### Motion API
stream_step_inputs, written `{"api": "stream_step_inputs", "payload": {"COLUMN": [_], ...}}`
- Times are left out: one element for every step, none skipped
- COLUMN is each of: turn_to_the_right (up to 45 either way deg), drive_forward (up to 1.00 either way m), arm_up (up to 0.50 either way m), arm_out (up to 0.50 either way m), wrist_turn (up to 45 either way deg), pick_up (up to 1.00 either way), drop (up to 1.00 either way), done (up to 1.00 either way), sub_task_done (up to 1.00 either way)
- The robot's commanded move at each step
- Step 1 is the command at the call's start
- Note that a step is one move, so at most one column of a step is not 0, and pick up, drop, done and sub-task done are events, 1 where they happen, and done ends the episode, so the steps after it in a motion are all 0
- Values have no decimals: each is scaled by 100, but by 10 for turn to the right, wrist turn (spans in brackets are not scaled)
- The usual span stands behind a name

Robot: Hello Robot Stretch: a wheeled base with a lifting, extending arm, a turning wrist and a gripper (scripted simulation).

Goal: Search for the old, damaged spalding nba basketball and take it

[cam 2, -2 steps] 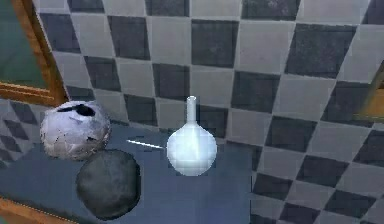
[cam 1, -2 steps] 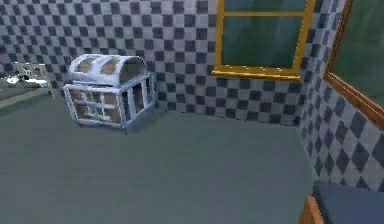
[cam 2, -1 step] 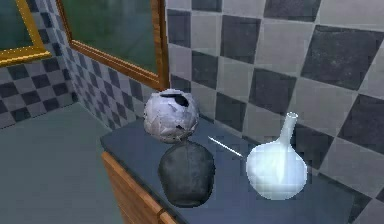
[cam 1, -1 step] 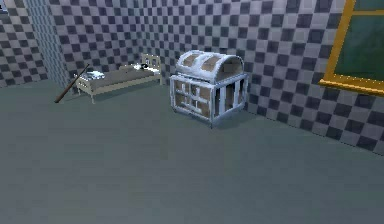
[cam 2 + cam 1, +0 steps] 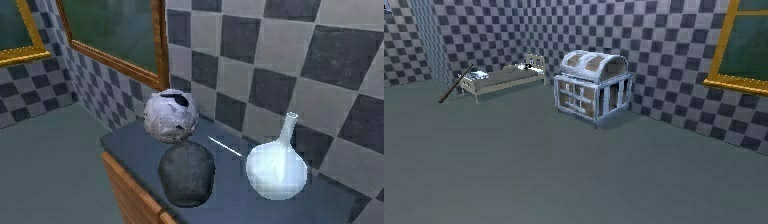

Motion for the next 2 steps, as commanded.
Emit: {"api": "stream_step_inputs", "payload": {"turn_to_the_right": [0, 0], "drive_forward": [0, 0], "arm_up": [38, 0], "arm_out": [0, 34], "wrist_turn": [0, 0], "pick_up": [0, 0], "drop": [0, 0], "done": [0, 0], "sub_task_done": [0, 0]}}
